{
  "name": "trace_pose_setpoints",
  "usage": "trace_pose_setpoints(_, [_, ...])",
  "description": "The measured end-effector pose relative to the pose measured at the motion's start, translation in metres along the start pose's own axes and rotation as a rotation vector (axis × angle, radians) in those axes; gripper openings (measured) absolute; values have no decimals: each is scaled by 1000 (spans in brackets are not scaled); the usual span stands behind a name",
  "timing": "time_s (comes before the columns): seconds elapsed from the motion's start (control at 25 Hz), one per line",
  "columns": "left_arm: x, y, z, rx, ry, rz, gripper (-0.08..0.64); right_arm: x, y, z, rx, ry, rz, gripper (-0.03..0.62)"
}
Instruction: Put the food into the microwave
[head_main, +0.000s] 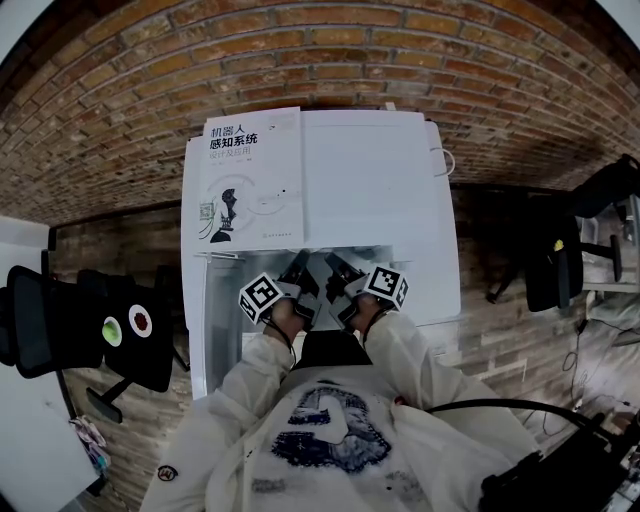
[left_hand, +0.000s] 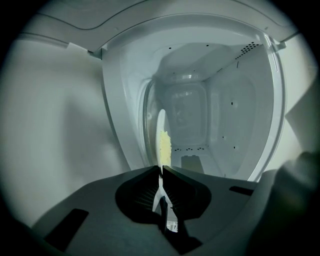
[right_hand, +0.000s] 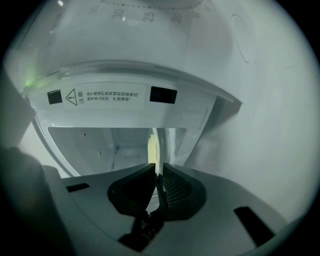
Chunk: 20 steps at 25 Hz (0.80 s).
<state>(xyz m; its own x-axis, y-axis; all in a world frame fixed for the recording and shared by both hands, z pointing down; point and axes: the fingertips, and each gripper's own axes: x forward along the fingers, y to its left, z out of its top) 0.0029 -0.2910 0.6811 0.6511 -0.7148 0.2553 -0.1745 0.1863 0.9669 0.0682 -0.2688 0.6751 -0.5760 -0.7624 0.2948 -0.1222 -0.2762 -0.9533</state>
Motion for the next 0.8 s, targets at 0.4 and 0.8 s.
trace_pose_setpoints(0.4, [0,-2,-3,10,8,9,29,-2,1,1,-3,-4,-2,43])
trace_pose_setpoints(0.8, [-2,-5,-7,21,22,-7,67,-5,0,0,-11,-2,-4,43])
